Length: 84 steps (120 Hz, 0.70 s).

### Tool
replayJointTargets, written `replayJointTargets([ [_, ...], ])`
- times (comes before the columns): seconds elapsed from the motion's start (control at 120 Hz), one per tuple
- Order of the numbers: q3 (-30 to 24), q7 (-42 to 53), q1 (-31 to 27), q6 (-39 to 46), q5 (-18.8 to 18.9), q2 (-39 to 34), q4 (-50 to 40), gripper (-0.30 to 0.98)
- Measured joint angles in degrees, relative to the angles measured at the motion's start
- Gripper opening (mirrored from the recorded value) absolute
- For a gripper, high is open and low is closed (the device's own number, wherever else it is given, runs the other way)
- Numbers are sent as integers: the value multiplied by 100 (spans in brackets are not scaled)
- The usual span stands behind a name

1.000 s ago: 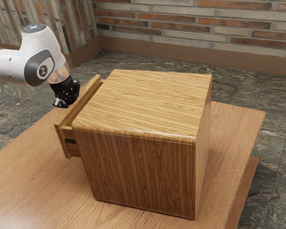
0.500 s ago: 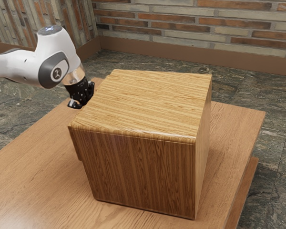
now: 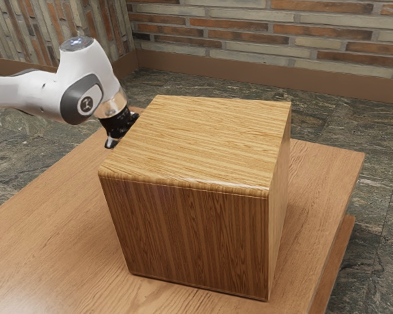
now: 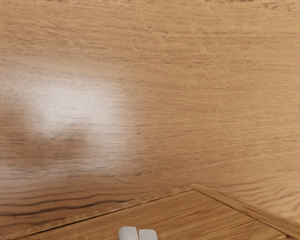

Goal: Push the drawer handle with one arm to close the drawer

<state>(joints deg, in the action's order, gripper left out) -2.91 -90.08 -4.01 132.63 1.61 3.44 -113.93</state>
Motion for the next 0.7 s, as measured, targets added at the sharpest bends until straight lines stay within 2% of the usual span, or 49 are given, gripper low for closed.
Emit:
replayJointTargets([
  [0.05, 44, -35, 18, 42, -25, -229, -246, -16],
  [0.092, 137, -63, 95, 66, -51, -555, -565, -10],
  [0.158, 333, -101, 155, 19, -66, -1303, -1150, -9],
  [0.3, 360, -138, 130, -750, -53, -2533, -1328, 23],
  [0.467, 286, -31, 129, -1964, -95, -2943, -490, 48],
  [0.575, 290, 92, 134, -2705, -98, -3055, -172, 56],
  [0.7, 316, 231, 137, -3190, -76, -3100, -191, 62],
])
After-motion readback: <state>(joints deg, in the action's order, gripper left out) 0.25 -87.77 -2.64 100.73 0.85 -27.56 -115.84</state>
